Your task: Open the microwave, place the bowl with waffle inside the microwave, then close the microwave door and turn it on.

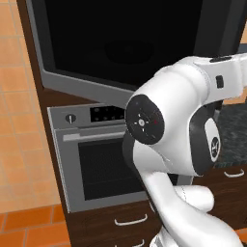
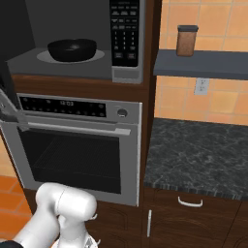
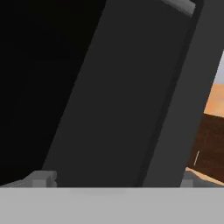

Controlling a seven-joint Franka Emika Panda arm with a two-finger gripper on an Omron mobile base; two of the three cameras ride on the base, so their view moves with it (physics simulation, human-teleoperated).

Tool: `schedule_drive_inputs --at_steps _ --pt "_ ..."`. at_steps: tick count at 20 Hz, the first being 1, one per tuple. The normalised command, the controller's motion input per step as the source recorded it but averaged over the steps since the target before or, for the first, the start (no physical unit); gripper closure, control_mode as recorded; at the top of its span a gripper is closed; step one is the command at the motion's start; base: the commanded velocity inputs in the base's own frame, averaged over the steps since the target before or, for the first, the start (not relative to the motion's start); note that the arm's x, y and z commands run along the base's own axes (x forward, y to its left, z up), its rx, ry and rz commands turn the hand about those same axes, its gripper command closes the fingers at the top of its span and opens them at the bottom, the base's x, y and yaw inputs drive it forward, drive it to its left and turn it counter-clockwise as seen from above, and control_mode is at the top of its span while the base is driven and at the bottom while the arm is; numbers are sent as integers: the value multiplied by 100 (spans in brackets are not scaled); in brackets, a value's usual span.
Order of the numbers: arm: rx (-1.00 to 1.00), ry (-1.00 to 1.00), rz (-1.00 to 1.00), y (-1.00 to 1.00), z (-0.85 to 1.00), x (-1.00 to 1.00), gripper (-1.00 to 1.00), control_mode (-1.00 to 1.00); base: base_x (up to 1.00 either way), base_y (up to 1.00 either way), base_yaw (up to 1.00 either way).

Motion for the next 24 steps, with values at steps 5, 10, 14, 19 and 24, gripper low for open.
schedule_drive_inputs --at_steps 5,10,14,19,24 --pt "30 -5 11 -32 -7 97 -100 -100 0 0 0" --pt "16 -6 7 -20 -4 72 -100 -100 0 0 0" --pt "13 -25 8 -10 -26 53 -100 -100 0 0 0" --pt "11 -20 13 -9 -32 84 -100 -100 0 0 0" --pt "6 -1 13 -16 -5 96 -100 -100 0 0 0"
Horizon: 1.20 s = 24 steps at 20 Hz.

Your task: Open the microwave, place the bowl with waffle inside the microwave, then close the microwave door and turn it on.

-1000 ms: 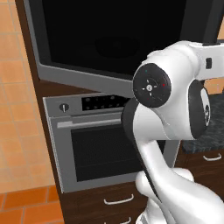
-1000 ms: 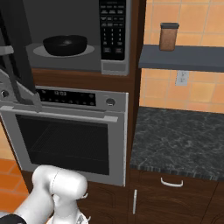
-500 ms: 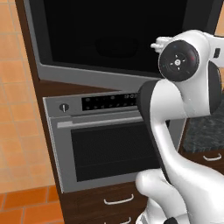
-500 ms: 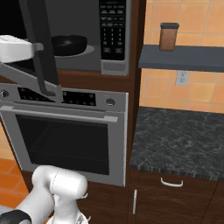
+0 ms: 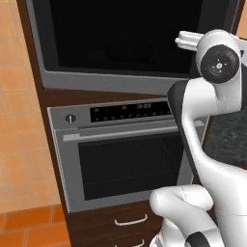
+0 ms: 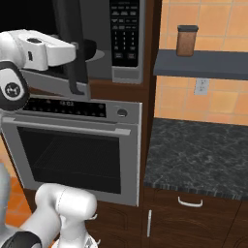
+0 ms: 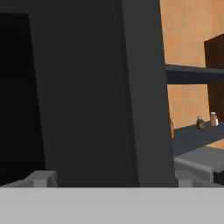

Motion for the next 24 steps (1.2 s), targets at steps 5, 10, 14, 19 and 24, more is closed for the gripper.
schedule_drive_inputs --at_steps 5,10,14,19,24 --pt "0 0 7 -10 -1 92 -100 -100 0 0 0" --pt "0 0 2 -6 0 78 -100 -100 0 0 0" --pt "0 4 0 0 0 76 -100 -100 0 0 0" --pt "0 10 0 0 0 76 -100 -100 0 0 0" --pt "0 13 0 0 -3 80 -100 -100 0 0 0"
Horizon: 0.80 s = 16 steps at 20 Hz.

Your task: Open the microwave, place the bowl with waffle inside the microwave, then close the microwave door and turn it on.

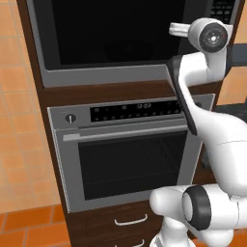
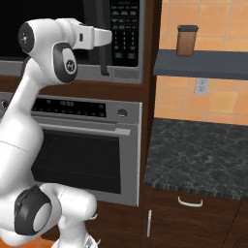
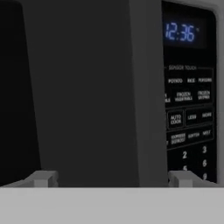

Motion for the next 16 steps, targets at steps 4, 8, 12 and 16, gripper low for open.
schedule_drive_inputs --at_steps 4,8,12,16 --pt "0 6 0 0 -2 40 -100 -100 0 0 0" --pt "0 -8 0 0 17 -51 -100 -100 0 0 0" --pt "0 -12 5 0 23 -88 -100 -100 0 0 0" --pt "0 -9 11 -9 -1 -83 -100 -100 0 0 0"
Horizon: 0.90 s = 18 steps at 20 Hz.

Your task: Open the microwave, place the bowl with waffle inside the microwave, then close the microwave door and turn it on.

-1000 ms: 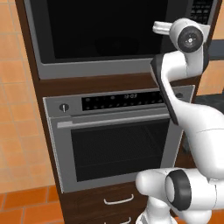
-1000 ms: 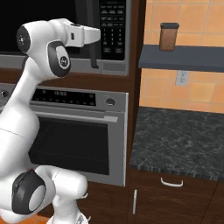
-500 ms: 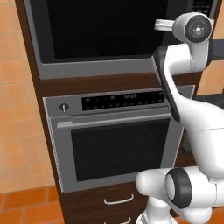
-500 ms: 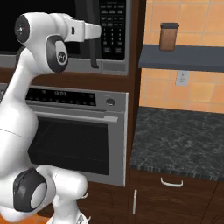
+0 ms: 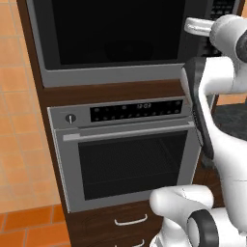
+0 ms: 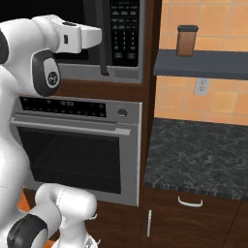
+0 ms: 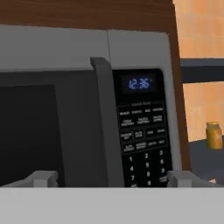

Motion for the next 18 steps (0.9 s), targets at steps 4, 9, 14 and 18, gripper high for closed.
schedule_drive_inputs --at_steps 4,9,14,18 --pt "-7 -7 23 -75 -28 -90 -100 -100 0 0 0" --pt "-20 -1 31 -82 -46 -49 -100 -100 0 0 0" --pt "-33 2 28 -45 -5 -32 -100 -100 0 0 0" --pt "-18 -16 2 -8 -15 -74 -100 -100 0 0 0"
